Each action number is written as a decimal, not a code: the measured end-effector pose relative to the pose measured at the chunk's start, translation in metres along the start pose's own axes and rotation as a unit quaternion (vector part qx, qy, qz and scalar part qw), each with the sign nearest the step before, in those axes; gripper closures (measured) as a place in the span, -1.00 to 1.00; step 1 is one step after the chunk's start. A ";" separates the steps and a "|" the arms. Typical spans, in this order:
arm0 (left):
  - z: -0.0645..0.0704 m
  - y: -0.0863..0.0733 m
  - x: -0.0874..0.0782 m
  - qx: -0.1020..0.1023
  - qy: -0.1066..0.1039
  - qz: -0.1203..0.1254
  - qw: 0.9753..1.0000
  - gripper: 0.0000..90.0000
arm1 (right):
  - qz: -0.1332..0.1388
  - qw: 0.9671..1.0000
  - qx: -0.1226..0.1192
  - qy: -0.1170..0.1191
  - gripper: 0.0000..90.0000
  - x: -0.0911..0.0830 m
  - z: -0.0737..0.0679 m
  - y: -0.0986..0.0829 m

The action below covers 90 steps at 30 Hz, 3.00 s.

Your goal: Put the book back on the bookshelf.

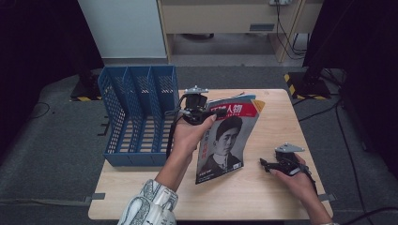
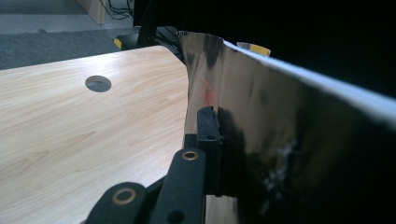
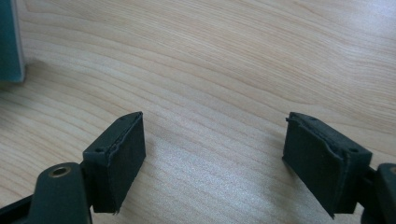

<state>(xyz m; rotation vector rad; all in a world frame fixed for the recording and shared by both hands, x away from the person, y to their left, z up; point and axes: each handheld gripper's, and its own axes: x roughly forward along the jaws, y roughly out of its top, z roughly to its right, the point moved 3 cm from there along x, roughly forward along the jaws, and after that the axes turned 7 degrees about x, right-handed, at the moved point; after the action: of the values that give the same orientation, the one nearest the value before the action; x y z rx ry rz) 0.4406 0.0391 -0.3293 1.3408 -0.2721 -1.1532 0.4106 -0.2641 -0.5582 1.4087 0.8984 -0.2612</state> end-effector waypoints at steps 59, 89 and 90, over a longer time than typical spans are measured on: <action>-0.023 0.027 -0.114 -0.009 0.053 0.040 0.998 0.91 | -0.003 1.000 -0.002 0.000 -0.54 0.002 -0.002 0.002; -0.073 0.031 -0.178 -0.043 0.074 0.071 0.994 0.91 | -0.001 1.000 0.000 -0.001 -0.54 0.005 -0.006 0.004; -0.075 0.031 -0.180 -0.045 0.074 0.072 0.994 0.91 | -0.001 1.000 0.000 -0.001 -0.54 0.005 -0.006 0.004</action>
<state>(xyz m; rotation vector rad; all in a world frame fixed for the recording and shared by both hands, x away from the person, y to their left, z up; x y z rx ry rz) 0.4269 0.2175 -0.2455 1.2982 -0.2037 -0.9305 0.4138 -0.2565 -0.5581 1.4065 0.8985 -0.2644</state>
